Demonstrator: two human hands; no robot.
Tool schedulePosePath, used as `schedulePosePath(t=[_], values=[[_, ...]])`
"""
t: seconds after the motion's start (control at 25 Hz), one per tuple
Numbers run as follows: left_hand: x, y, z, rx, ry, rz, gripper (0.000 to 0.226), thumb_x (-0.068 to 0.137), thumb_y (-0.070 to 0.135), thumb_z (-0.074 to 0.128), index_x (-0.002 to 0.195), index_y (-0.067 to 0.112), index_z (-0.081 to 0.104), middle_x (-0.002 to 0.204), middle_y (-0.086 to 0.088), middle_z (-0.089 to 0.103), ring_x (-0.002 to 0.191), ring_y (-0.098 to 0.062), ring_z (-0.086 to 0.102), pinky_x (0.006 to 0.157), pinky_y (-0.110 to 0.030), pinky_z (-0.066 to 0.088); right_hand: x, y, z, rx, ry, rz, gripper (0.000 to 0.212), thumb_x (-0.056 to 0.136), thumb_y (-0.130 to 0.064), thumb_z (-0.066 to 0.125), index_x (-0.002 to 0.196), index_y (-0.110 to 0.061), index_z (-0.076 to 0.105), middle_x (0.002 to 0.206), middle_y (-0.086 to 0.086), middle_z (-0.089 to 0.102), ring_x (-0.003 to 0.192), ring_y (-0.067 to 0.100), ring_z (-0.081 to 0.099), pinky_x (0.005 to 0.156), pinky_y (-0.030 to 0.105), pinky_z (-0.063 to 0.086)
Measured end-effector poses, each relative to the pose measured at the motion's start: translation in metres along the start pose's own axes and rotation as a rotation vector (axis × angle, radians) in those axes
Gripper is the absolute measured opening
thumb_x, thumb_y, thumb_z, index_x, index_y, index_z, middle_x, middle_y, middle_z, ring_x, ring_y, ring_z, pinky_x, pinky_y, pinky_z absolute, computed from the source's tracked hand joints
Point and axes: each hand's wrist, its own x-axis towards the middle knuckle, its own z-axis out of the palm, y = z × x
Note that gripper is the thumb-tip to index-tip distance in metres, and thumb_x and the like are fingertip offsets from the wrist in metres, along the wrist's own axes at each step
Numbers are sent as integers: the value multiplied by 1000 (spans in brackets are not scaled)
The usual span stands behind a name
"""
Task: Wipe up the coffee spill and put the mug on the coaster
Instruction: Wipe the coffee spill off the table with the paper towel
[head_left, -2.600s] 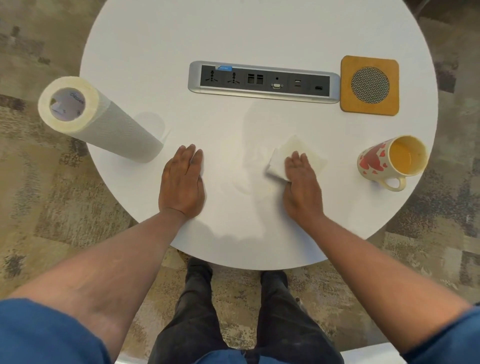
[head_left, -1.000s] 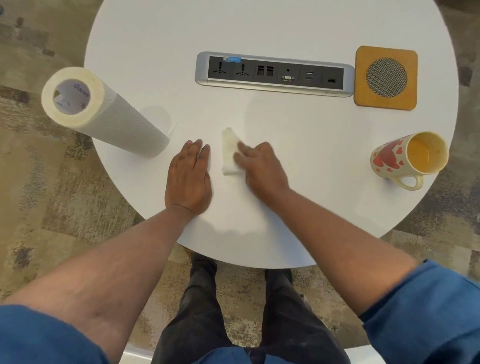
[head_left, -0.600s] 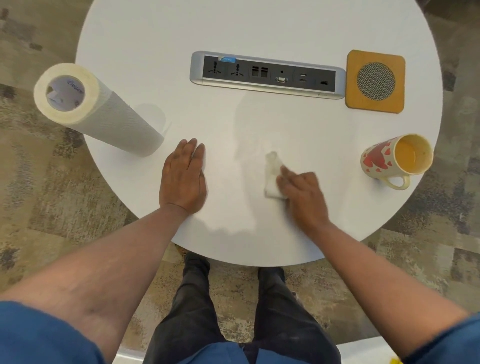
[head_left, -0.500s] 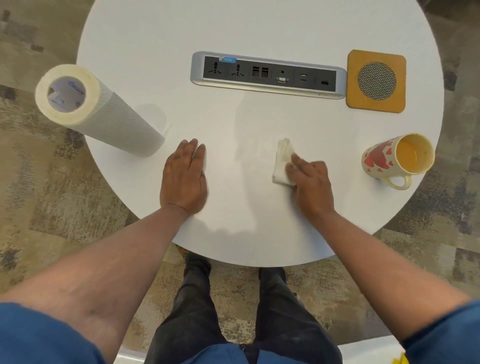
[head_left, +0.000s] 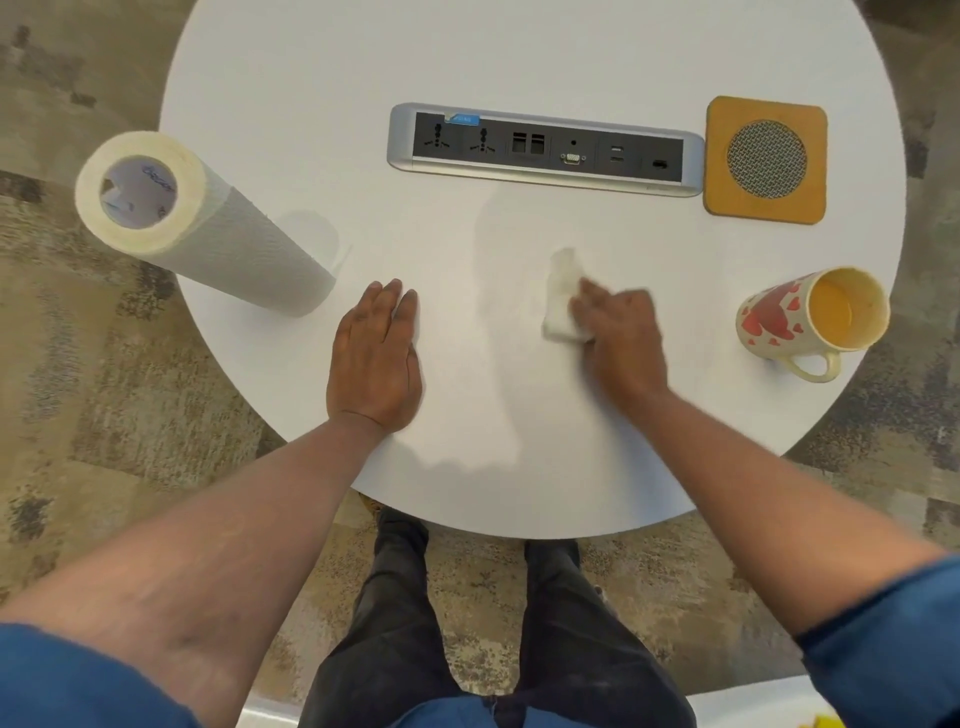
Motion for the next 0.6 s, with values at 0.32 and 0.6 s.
schedulePosePath(t=[0.32,0.6], values=[[0,0,0,-3,2,-10,58,90,7,47,148,3,44,156,-19,41,148,-38,31,118,-50,28,53,-82,47,-13,-88,-247,36,93,-9,44,118,-8,70,134,14,64,96,38,56,82,36,49],[-1,2,-2,-11,-22,-15,56,92,6,47,148,2,42,156,-20,39,148,-39,30,119,-51,28,-48,-70,47,38,-150,-488,38,91,-1,40,112,-1,72,130,15,67,87,30,48,76,33,43]])
